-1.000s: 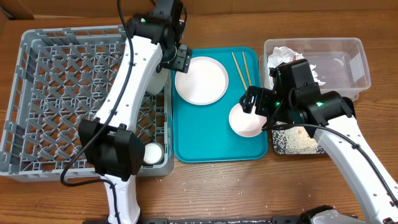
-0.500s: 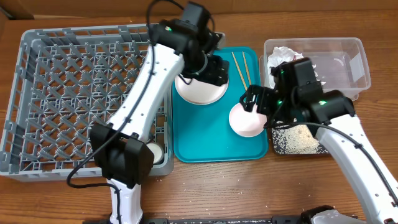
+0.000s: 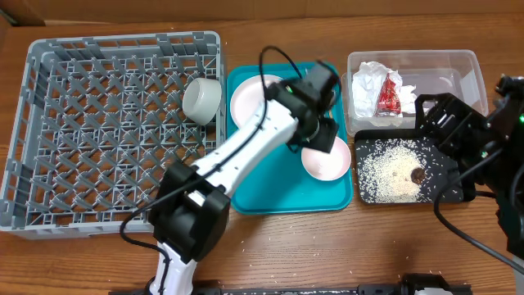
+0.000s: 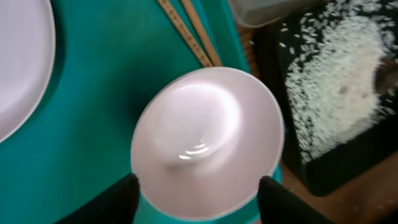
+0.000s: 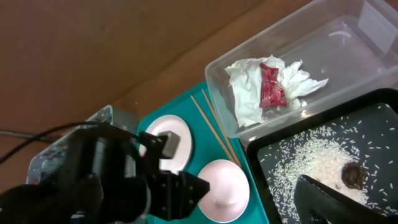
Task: Sort waste into correct bins and load items into the dishwasher
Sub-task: 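Reach left gripper to the pink bowl and grasp its rim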
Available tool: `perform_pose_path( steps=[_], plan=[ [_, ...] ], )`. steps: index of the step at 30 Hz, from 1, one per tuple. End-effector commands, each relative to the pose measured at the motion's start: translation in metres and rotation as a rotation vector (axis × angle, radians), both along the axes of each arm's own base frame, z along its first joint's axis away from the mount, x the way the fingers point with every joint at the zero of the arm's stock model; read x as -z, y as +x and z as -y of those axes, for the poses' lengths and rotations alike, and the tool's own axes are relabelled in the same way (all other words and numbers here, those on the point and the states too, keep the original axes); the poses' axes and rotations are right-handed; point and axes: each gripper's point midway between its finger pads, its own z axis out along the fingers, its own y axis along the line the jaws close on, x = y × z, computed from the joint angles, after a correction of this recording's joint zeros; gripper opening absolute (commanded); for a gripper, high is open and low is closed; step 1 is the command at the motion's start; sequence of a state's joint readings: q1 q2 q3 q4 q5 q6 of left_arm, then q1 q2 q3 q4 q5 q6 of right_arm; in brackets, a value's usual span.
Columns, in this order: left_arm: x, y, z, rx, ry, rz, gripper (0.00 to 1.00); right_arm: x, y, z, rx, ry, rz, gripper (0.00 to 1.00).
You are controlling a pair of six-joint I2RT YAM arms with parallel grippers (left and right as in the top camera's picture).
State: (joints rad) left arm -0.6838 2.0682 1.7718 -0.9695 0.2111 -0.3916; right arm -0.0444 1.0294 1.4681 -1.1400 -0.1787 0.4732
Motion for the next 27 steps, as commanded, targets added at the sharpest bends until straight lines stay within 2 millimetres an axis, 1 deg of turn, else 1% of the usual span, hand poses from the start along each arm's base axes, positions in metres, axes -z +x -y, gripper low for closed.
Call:
perform_pose_path(
  steps=[1, 3, 4, 7, 9, 11, 14, 16, 20, 22, 25, 27],
  plan=[
    [0.025, -0.002, -0.010, -0.121, 0.087, 0.060, 0.52, 0.003, 0.007, 0.003, 0.012, -0.010, -0.015, 1.00],
    [0.036, -0.004, -0.012, -0.151, 0.100, 0.062, 0.50, 0.006, 0.009, 0.004, 0.012, -0.010, -0.024, 1.00],
    [0.042, -0.005, -0.017, -0.183, 0.119, 0.057, 0.50, 0.008, 0.011, 0.004, 0.012, -0.010, -0.032, 1.00],
    [0.042, -0.004, -0.017, -0.188, 0.119, 0.062, 0.51, 0.013, 0.015, 0.004, 0.012, -0.009, -0.050, 1.00],
    [0.041, -0.002, -0.017, -0.191, 0.116, 0.068, 0.54, 0.016, 0.018, 0.004, 0.012, -0.008, -0.062, 1.00],
    [0.041, 0.000, -0.021, -0.198, 0.137, 0.084, 0.57, 0.023, 0.023, 0.004, 0.012, -0.007, -0.086, 1.00],
    [0.041, 0.000, -0.022, -0.196, 0.143, 0.086, 0.57, 0.031, 0.029, 0.004, 0.011, -0.006, -0.115, 1.00],
    [0.035, 0.004, -0.024, -0.199, 0.156, 0.100, 0.58, 0.036, 0.034, 0.005, 0.011, -0.005, -0.135, 1.00],
    [0.002, 0.011, -0.034, -0.218, 0.218, 0.136, 0.59, 0.050, 0.043, 0.005, 0.011, -0.003, -0.182, 1.00],
    [-0.005, 0.015, -0.040, -0.228, 0.249, 0.158, 0.61, 0.058, 0.047, 0.005, 0.011, -0.002, -0.208, 1.00],
    [-0.002, 0.016, -0.042, -0.234, 0.263, 0.170, 0.61, 0.066, 0.052, 0.006, 0.011, -0.001, -0.234, 1.00],
    [0.008, 0.016, -0.047, -0.239, 0.277, 0.164, 0.61, 0.073, 0.056, 0.006, 0.011, 0.000, -0.259, 1.00]
  ],
)
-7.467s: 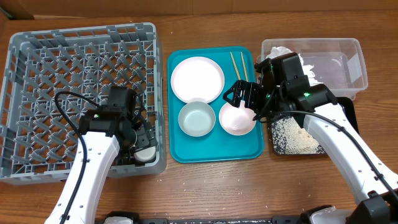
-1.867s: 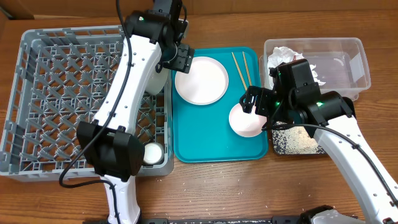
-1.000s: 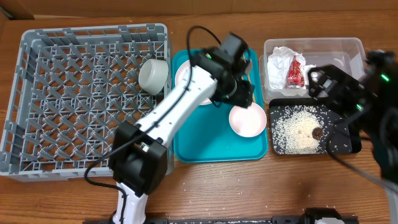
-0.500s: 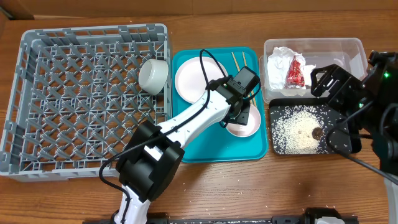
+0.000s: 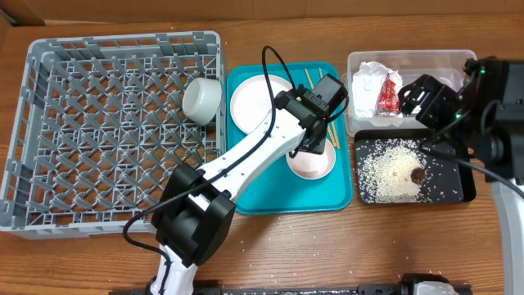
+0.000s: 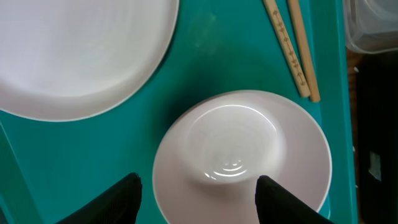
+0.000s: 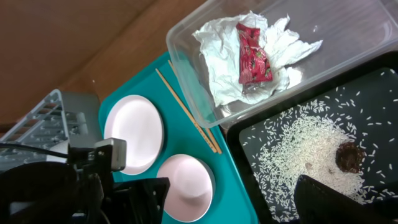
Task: Sort waste into correct bins and load items into the dishwasher
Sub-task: 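Reach left gripper to the pink bowl and grasp its rim, then lift the pink bowl with left gripper and carry it toward the rack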
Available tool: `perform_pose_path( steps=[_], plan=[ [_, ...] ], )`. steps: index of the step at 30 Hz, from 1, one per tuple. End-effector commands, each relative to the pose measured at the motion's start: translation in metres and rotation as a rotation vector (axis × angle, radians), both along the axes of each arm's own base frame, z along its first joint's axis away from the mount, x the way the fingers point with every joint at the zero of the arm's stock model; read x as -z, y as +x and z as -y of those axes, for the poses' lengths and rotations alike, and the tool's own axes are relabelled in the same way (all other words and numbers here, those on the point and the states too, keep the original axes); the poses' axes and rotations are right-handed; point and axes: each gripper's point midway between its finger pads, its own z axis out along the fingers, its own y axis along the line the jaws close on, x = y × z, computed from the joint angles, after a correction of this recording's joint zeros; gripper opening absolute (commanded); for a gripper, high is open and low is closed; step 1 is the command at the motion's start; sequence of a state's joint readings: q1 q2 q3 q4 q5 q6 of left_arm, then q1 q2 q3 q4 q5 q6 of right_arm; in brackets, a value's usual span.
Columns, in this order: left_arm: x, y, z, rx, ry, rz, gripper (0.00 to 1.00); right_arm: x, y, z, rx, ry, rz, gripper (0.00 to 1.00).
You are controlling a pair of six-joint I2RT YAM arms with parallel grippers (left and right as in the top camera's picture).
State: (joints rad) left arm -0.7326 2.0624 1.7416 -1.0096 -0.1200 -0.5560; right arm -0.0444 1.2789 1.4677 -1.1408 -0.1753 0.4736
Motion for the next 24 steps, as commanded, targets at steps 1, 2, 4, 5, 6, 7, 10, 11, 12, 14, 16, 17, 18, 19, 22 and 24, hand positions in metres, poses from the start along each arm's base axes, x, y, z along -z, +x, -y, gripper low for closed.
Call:
perform_pose_path(
  steps=[1, 2, 4, 5, 6, 7, 10, 11, 12, 14, 16, 17, 18, 19, 22, 24],
  plan=[
    [0.000, 0.005, -0.013, -0.037, 0.030, 0.037, 0.61, 0.005, 0.007, 0.003, 0.007, -0.010, -0.014, 1.00],
    [0.005, 0.005, -0.015, -0.039, 0.034, 0.031, 0.60, 0.008, 0.008, 0.003, 0.006, -0.009, -0.023, 1.00],
    [0.018, 0.001, -0.020, -0.031, 0.042, 0.013, 0.59, 0.014, 0.011, 0.003, 0.006, -0.008, -0.042, 1.00],
    [0.024, -0.001, -0.023, -0.019, 0.050, 0.006, 0.58, 0.016, 0.012, 0.003, 0.006, -0.008, -0.051, 1.00],
    [0.027, -0.002, -0.024, -0.008, 0.058, 0.001, 0.57, 0.018, 0.013, 0.003, 0.006, -0.008, -0.057, 1.00],
    [0.031, -0.004, -0.025, 0.010, 0.065, -0.002, 0.57, 0.020, 0.014, 0.003, 0.006, -0.008, -0.062, 1.00],
    [0.041, -0.007, -0.028, 0.050, 0.079, -0.010, 0.57, 0.023, 0.015, 0.003, 0.006, -0.007, -0.070, 1.00],
    [0.046, -0.007, -0.028, 0.048, 0.073, -0.004, 0.52, 0.023, 0.015, 0.003, 0.006, -0.007, -0.071, 1.00],
    [0.047, -0.006, -0.027, 0.048, 0.069, -0.001, 0.48, 0.023, 0.015, 0.003, 0.006, -0.007, -0.071, 1.00],
    [0.057, -0.009, -0.021, 0.056, 0.032, -0.009, 0.39, 0.023, 0.015, 0.003, 0.006, -0.007, -0.071, 1.00],
    [0.061, -0.013, -0.018, 0.063, 0.007, -0.023, 0.35, 0.023, 0.015, 0.003, 0.006, -0.007, -0.071, 1.00],
    [0.063, -0.014, -0.017, 0.064, 0.000, -0.026, 0.31, 0.023, 0.015, 0.003, 0.006, -0.007, -0.071, 1.00],
    [0.065, -0.014, -0.017, 0.065, 0.000, -0.027, 0.25, 0.023, 0.015, 0.003, 0.006, -0.007, -0.071, 1.00],
    [0.065, -0.014, -0.018, 0.064, 0.002, -0.026, 0.19, 0.023, 0.015, 0.003, 0.006, -0.007, -0.071, 1.00],
    [0.065, -0.012, -0.020, 0.058, 0.005, -0.023, 0.04, 0.023, 0.015, 0.003, 0.006, -0.007, -0.071, 1.00],
    [0.063, -0.011, -0.022, 0.052, 0.006, -0.024, 0.04, 0.023, 0.015, 0.003, 0.006, -0.007, -0.071, 1.00]
  ],
)
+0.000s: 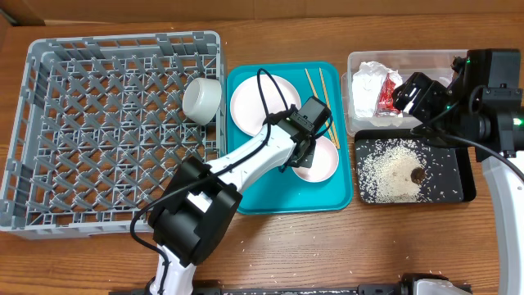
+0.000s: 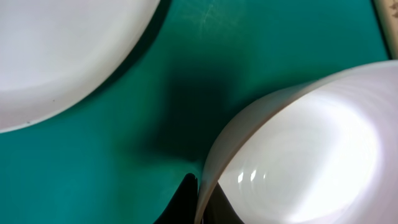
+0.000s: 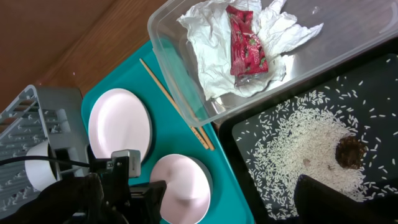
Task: Sort waste into correct bins and load items into the dishwasher
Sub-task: 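Lift the pink bowl with left gripper and carry it toward the rack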
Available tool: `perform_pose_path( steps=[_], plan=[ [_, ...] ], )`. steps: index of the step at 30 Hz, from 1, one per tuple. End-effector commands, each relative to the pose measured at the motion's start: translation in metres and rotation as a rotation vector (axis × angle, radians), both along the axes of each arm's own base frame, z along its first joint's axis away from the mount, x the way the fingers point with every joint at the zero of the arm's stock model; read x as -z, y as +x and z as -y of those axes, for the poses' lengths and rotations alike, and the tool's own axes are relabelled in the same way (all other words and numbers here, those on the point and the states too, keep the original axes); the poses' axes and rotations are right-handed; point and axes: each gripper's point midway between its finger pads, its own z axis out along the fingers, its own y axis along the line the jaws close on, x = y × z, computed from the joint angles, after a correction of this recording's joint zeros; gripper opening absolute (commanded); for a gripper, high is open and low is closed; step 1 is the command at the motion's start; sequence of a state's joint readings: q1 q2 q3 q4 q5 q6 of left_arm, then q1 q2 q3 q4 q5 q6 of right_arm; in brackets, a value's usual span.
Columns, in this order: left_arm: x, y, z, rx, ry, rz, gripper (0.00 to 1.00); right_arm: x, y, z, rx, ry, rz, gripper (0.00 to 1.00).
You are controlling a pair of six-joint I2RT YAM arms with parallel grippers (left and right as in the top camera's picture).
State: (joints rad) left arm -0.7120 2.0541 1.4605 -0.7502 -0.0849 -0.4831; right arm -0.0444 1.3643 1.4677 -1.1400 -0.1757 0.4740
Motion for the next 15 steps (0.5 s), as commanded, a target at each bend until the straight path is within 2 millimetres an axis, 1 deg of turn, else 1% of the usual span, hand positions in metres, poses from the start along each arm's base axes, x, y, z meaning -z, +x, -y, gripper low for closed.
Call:
perform_pose_path(
  steps=[1, 3, 5, 7, 8, 9, 10, 12, 13, 15],
  plan=[
    [-0.007, 0.003, -0.009, -0.012, 0.008, 0.000, 0.04, -0.003, 0.002, 0.003, 0.006, -0.012, 0.013, 1.00],
    [-0.019, 0.008, -0.016, -0.029, 0.027, 0.002, 0.04, -0.003, 0.002, 0.003, 0.006, -0.012, 0.013, 1.00],
    [-0.049, 0.016, -0.033, -0.060, 0.077, 0.026, 0.04, -0.003, 0.002, 0.003, 0.006, -0.012, 0.013, 1.00],
    [-0.084, 0.024, -0.049, -0.089, 0.107, 0.075, 0.04, -0.003, 0.002, 0.003, 0.006, -0.012, 0.013, 1.00],
    [-0.114, 0.029, -0.065, -0.116, 0.130, 0.127, 0.04, -0.004, 0.002, 0.003, 0.006, -0.012, 0.014, 1.00],
    [-0.134, 0.032, -0.076, -0.139, 0.141, 0.167, 0.04, -0.003, 0.002, 0.003, 0.006, -0.012, 0.013, 1.00],
    [-0.162, 0.033, -0.094, -0.175, 0.152, 0.224, 0.04, -0.003, 0.002, 0.003, 0.006, -0.012, 0.013, 1.00],
    [-0.194, 0.029, -0.123, -0.230, 0.172, 0.284, 0.04, -0.003, 0.002, 0.003, 0.006, -0.012, 0.013, 1.00],
    [-0.212, 0.022, -0.146, -0.271, 0.197, 0.312, 0.04, -0.003, 0.002, 0.003, 0.006, -0.012, 0.013, 1.00],
    [-0.231, 0.011, -0.177, -0.345, 0.243, 0.338, 0.04, -0.003, 0.002, 0.003, 0.006, -0.012, 0.013, 1.00]
  ],
)
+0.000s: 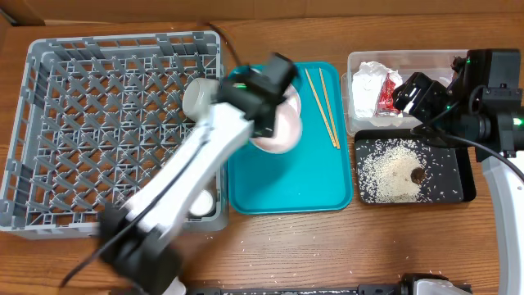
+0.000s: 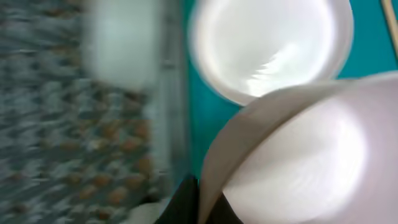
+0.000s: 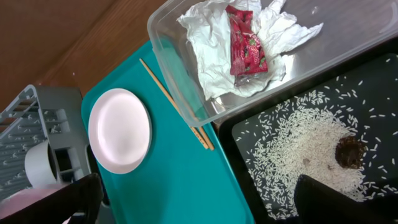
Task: Sort waste into correct bins and load items into the dishwasher
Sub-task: 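Lift the pink bowl with left gripper and carry it toward the rack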
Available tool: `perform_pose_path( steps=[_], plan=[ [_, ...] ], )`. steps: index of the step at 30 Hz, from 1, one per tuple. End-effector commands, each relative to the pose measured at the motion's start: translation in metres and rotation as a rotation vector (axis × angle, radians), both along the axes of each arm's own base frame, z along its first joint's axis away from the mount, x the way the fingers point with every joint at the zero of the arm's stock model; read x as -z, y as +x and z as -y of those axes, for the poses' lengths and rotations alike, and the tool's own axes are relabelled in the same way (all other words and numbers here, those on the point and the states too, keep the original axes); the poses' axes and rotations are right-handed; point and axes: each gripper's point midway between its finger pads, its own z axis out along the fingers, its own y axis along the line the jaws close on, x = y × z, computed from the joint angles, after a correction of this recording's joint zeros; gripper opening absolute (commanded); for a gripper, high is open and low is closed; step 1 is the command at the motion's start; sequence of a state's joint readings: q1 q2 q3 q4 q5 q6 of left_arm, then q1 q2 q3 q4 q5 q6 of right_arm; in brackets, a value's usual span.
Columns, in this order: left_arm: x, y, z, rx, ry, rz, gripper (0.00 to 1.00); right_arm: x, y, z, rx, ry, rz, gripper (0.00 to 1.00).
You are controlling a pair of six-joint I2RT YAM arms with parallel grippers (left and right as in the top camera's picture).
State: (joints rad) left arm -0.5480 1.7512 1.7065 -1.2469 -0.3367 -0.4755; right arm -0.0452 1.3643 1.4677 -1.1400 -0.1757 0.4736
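Observation:
A pale pink bowl (image 1: 280,124) hangs above the left half of the teal tray (image 1: 315,184), tilted, with my left gripper (image 1: 264,111) shut on its rim. In the left wrist view the bowl (image 2: 298,162) fills the lower right, pinched at the rim by my gripper (image 2: 199,200); beneath it lie a white plate (image 2: 270,43) and the blurred grey rack (image 2: 56,155). The whole left arm is motion-blurred. My right gripper (image 3: 205,211) stands open and empty over the black tray (image 3: 373,124) of rice, beside the clear bin (image 1: 409,61).
The grey dishwasher rack (image 1: 115,123) fills the left side, with a grey cup (image 1: 201,98) at its right edge. Two chopsticks (image 1: 321,94) lie on the tray's right part. The clear bin holds crumpled tissue (image 3: 211,43) and a red wrapper (image 3: 245,46). Rice grains dot the table.
The pink bowl has left the tray's right side and now hangs tilted over the white plate, close to the rack's edge, still in my left gripper. My right arm has not moved.
My left gripper first hovered open over the bowl at the tray's right edge, and was still open above it later. It then stood shut on the bowl's rim, and now holds the bowl lifted leftward. My right gripper shifted from the black tray toward the clear bin.

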Motion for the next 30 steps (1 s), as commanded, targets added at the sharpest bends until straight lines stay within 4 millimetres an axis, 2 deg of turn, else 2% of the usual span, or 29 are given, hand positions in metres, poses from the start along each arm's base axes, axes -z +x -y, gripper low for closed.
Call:
perform_pose_path(
  steps=[1, 4, 6, 9, 11, 13, 16, 17, 21, 23, 25, 27, 30],
  plan=[
    [-0.068, -0.015, -0.076, -0.182, 0.114, 0.169, 0.04, -0.004, 0.002, 0.003, 0.005, -0.012, 0.013, 1.00],
    [-0.088, -0.041, -0.121, -0.324, 0.193, 0.193, 0.04, -0.003, 0.002, 0.003, 0.005, -0.012, 0.013, 1.00],
    [-0.098, -0.055, -0.144, -0.390, 0.265, 0.221, 0.04, -0.003, 0.002, 0.003, 0.005, -0.012, 0.013, 1.00],
    [-0.110, -0.065, -0.171, -0.485, 0.410, 0.303, 0.04, -0.003, 0.002, 0.003, 0.005, -0.012, 0.013, 1.00],
    [-0.108, -0.063, -0.182, -0.513, 0.507, 0.349, 0.04, -0.004, 0.002, 0.003, 0.005, -0.012, 0.013, 1.00],
    [-0.094, -0.058, -0.187, -0.508, 0.601, 0.377, 0.04, -0.003, 0.002, 0.003, 0.005, -0.011, 0.013, 1.00],
    [-0.074, -0.051, -0.183, -0.466, 0.705, 0.392, 0.04, -0.003, 0.002, 0.003, 0.005, -0.011, 0.013, 1.00],
    [-0.065, -0.047, -0.176, -0.420, 0.771, 0.402, 0.04, -0.004, 0.002, 0.003, 0.005, -0.011, 0.013, 1.00],
    [-0.067, -0.035, -0.147, -0.273, 0.960, 0.486, 0.04, -0.003, 0.002, 0.003, 0.005, -0.012, 0.013, 1.00],
    [-0.071, -0.028, -0.126, -0.198, 1.037, 0.549, 0.04, -0.003, 0.002, 0.003, 0.005, -0.012, 0.013, 1.00],
    [-0.061, -0.022, -0.106, -0.112, 1.094, 0.542, 0.04, -0.004, 0.002, 0.003, 0.005, -0.012, 0.013, 1.00],
    [-0.050, -0.018, -0.105, -0.091, 1.123, 0.510, 0.04, -0.003, 0.002, 0.003, 0.005, -0.012, 0.013, 1.00],
    [-0.045, -0.015, -0.110, -0.085, 1.149, 0.477, 0.04, -0.003, 0.002, 0.003, 0.005, -0.012, 0.013, 1.00]
  ],
)
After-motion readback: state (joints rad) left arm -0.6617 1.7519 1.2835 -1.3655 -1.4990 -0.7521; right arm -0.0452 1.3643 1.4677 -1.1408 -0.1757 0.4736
